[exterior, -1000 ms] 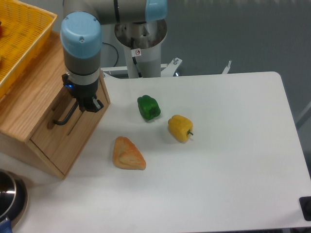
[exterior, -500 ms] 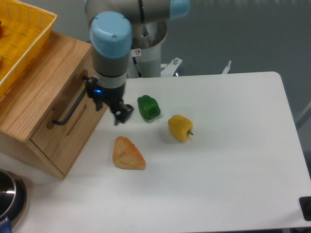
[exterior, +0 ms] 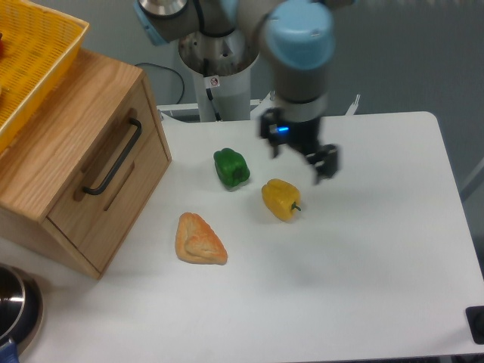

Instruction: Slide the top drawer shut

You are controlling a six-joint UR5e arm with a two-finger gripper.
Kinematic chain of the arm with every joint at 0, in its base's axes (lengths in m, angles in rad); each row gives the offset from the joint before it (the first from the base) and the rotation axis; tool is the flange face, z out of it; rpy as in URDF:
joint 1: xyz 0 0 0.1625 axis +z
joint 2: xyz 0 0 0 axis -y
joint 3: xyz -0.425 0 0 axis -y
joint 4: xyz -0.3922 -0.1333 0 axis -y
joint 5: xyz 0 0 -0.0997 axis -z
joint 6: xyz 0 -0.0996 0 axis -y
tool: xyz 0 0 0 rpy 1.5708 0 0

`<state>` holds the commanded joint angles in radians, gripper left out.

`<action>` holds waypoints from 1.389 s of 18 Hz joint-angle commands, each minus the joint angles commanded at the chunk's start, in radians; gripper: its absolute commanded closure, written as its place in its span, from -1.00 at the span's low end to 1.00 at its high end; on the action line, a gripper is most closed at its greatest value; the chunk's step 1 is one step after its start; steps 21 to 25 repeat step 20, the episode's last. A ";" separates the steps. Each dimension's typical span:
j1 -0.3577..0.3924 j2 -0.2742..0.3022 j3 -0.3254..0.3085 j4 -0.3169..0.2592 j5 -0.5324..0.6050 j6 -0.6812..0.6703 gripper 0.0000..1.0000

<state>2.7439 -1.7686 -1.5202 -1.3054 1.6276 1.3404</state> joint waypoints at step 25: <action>0.224 -0.189 0.069 0.054 -0.054 0.534 -1.00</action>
